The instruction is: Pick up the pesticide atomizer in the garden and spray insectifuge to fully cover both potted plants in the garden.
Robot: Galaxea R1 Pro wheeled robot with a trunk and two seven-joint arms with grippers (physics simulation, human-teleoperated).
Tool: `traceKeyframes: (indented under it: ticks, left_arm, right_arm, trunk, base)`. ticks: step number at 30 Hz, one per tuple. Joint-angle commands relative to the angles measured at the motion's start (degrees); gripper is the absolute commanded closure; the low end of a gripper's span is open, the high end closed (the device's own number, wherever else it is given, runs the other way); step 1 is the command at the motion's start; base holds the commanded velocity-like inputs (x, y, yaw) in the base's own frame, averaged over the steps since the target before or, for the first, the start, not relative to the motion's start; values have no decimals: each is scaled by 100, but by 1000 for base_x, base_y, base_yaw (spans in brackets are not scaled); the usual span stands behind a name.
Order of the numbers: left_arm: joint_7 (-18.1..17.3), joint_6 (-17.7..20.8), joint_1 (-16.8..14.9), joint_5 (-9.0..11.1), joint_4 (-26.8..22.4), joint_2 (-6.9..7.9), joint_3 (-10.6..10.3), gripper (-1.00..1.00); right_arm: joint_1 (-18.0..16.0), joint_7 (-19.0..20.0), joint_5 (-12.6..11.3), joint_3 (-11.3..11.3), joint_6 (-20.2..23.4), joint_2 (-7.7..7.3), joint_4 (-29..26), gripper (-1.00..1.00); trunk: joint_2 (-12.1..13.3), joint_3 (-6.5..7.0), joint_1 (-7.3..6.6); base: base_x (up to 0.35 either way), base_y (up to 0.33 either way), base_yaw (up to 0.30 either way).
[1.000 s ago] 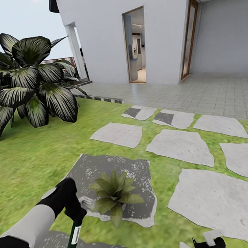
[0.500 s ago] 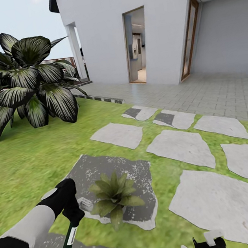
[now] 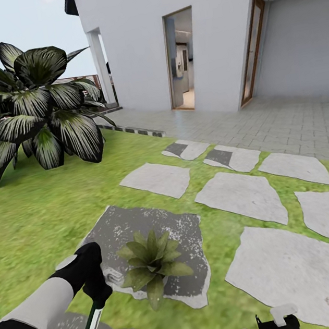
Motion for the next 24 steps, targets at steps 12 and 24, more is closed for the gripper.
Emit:
traceKeyframes:
  ticks: [12,24]
  left_arm:
    - [-55,41,26,-60,-14,-13,-36,100]
    - [-53,49,6,-60,-17,-36,-19,100]
  right_arm:
    - [10,-19,64,-46,-15,0,6,-100]
    - [14,-20,64,-46,-13,-1,6,-100]
  trunk:
    - [-2,-43,-1]
    - [-2,-43,-1]
  base:
    - [0,0,0]
    - [57,0,0]
